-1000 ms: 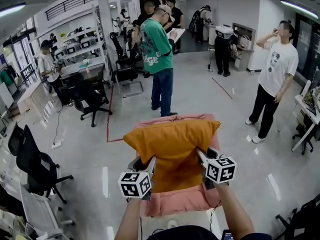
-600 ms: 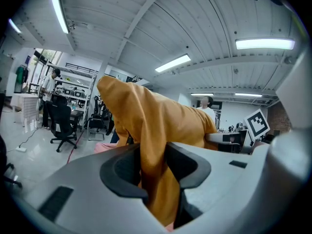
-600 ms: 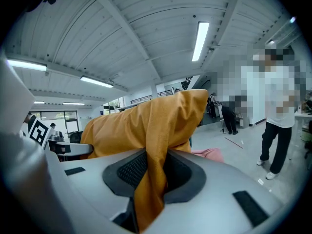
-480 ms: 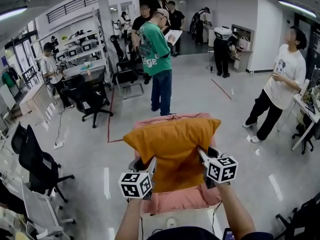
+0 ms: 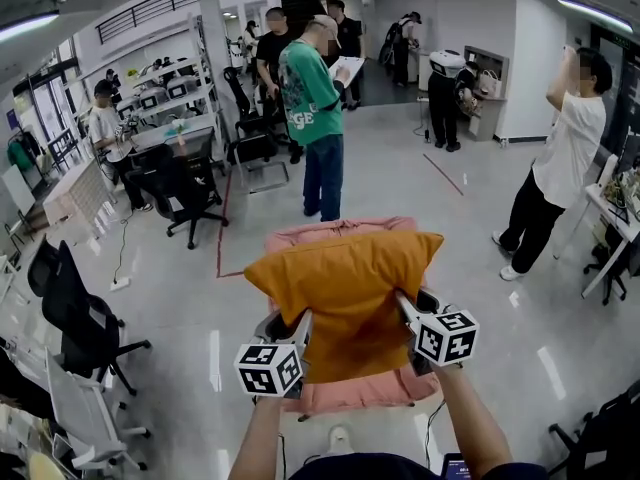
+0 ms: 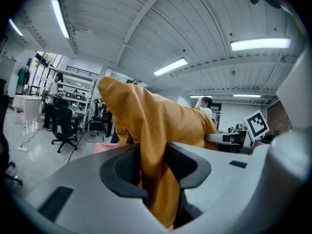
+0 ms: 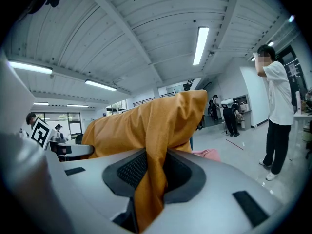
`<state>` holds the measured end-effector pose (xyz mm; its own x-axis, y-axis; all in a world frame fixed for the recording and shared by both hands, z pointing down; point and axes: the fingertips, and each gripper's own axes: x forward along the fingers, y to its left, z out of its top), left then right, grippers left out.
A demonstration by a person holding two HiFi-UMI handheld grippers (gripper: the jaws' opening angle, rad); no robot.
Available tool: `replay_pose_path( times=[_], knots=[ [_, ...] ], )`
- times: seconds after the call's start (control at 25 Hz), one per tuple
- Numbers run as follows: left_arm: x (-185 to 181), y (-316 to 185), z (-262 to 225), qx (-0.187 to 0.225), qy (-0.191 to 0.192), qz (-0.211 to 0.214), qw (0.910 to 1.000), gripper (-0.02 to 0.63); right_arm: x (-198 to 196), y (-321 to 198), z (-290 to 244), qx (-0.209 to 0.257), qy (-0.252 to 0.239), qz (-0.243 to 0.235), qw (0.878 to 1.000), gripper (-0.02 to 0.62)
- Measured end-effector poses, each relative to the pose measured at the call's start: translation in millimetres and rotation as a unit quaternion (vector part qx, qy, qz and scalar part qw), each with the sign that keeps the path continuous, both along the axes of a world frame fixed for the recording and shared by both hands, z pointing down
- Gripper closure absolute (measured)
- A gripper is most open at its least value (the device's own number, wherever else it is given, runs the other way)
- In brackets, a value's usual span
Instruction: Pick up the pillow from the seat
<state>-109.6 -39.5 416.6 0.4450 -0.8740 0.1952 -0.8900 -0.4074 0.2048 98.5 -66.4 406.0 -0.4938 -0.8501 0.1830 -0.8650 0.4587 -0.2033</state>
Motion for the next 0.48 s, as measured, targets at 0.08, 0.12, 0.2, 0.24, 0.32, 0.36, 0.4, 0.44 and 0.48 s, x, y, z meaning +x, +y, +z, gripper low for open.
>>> replay_pose_path(
  times=[0.08, 0.12, 0.2, 0.24, 0.32, 0.36, 0.4, 0.44, 0.48],
  knots=[
    [1, 8, 0, 0.001, 0.002, -0.002, 1.0, 0.459, 1, 8, -1, 0.001, 0.0, -0.001, 1.0, 0.491],
    [2, 12, 0, 0.001, 0.003, -0.003, 1.0, 0.459, 2, 12, -1, 0.001, 0.0, -0.002, 1.0, 0.491],
    [5, 21, -2, 0.004, 0.002, -0.004, 1.0, 0.459, 5, 21, -2, 0.002, -0.001, -0.003, 1.0, 0.491],
    [6, 26, -3, 0.004, 0.002, -0.005, 1.0, 0.459, 6, 25, -3, 0.002, -0.001, -0.005, 1.0, 0.491],
    [7, 35, -4, 0.005, 0.001, -0.007, 1.0, 0.459, 7, 35, -4, 0.003, -0.001, -0.009, 1.0, 0.491],
    [7, 39, -5, 0.005, 0.001, -0.008, 1.0, 0.459, 7, 39, -4, 0.003, 0.0, -0.012, 1.0, 0.491],
    [7, 43, -6, 0.006, 0.001, -0.009, 0.9999, 0.459, 7, 42, -5, 0.003, 0.0, -0.014, 1.0, 0.491],
    [6, 47, -6, 0.007, 0.001, -0.009, 0.9999, 0.459, 7, 45, -5, 0.003, 0.0, -0.015, 1.0, 0.491],
    [6, 51, -7, 0.008, 0.002, -0.01, 0.9999, 0.459, 6, 49, -5, 0.004, 0.0, -0.016, 1.0, 0.491]
  ],
)
